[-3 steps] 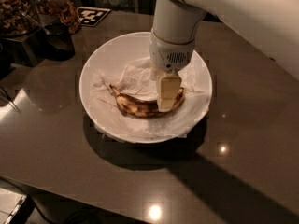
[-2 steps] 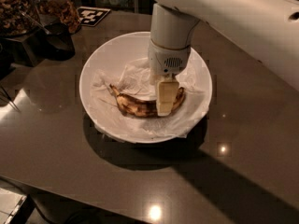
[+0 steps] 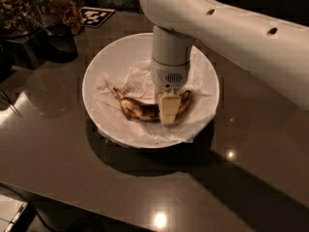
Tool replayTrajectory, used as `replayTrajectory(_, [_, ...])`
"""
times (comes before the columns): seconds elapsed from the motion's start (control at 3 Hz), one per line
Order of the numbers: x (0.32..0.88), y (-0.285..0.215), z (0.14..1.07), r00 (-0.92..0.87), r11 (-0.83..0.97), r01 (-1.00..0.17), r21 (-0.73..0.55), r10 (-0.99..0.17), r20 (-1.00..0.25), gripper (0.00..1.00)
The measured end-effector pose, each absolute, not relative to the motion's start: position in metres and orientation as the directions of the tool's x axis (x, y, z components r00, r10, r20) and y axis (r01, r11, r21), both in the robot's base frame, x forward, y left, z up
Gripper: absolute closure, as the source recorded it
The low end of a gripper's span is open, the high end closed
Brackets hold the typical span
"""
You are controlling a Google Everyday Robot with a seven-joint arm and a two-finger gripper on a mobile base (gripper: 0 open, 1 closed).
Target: Pick banana from white bowl
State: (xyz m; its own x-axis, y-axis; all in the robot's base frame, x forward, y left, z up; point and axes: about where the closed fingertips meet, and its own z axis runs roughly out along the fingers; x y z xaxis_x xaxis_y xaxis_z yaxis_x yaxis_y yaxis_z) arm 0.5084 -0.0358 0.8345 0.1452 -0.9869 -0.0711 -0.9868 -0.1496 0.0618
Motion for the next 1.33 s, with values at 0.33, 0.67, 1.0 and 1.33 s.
replayTrajectory(0.33, [0.5084, -0.0357, 0.8344, 0.145, -0.150, -0.987, 0.062, -0.987, -0.071, 0.64])
replayTrajectory(0.67, [0.5084, -0.0357, 0.8344, 0.145, -0.150, -0.987, 0.062, -0.987, -0.071, 0.89])
replayTrajectory(1.0, [0.5084, -0.0357, 0.8344, 0.145, -0.150, -0.987, 0.062, -0.987, -0.071, 1.00])
replayTrajectory(1.33, [0.5065, -0.0340, 0.8430, 0.150, -0.154, -0.987, 0.035, -0.984, -0.094, 1.00])
